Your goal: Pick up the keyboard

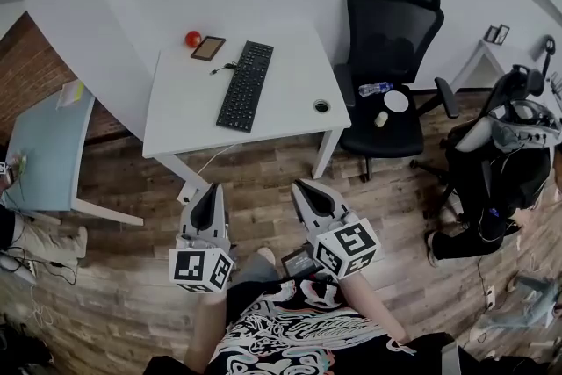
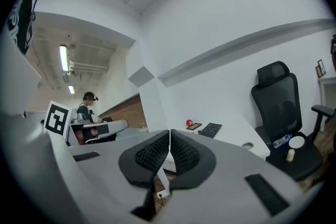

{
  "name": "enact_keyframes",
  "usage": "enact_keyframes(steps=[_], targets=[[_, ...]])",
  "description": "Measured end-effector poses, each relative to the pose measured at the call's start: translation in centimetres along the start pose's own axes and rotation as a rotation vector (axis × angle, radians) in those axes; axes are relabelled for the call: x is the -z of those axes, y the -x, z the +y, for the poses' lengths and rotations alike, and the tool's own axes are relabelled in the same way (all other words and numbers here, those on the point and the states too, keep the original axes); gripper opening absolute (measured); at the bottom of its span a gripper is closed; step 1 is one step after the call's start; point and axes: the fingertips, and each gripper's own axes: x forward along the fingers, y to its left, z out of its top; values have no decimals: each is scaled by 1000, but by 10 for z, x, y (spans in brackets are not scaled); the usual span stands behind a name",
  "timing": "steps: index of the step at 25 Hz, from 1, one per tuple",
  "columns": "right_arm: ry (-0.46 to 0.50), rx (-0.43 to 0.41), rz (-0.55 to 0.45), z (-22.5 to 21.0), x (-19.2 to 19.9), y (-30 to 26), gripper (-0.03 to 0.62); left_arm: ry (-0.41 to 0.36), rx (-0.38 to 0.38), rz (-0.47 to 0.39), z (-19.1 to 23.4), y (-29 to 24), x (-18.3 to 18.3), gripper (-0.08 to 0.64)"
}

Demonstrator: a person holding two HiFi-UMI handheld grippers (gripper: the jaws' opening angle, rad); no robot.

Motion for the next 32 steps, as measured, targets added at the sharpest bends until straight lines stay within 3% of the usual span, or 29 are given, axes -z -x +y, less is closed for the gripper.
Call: enact_keyframes(steps=[8, 17, 23, 28, 32], targets=[[-10, -36, 10, -31, -6, -70, 29, 3, -19, 6, 45, -63, 2, 18], [127, 30, 90, -78, -26, -198, 29, 69, 47, 25, 118, -183, -2, 18], [23, 22, 61, -101, -34, -268, 29, 53, 65, 59, 176, -253, -6, 18], [98, 100, 121, -124, -27, -315, 29, 54, 68, 94, 216, -286, 5, 18], [73, 150, 129, -135, -21, -339, 29, 55, 101, 117, 236, -307, 16, 18]])
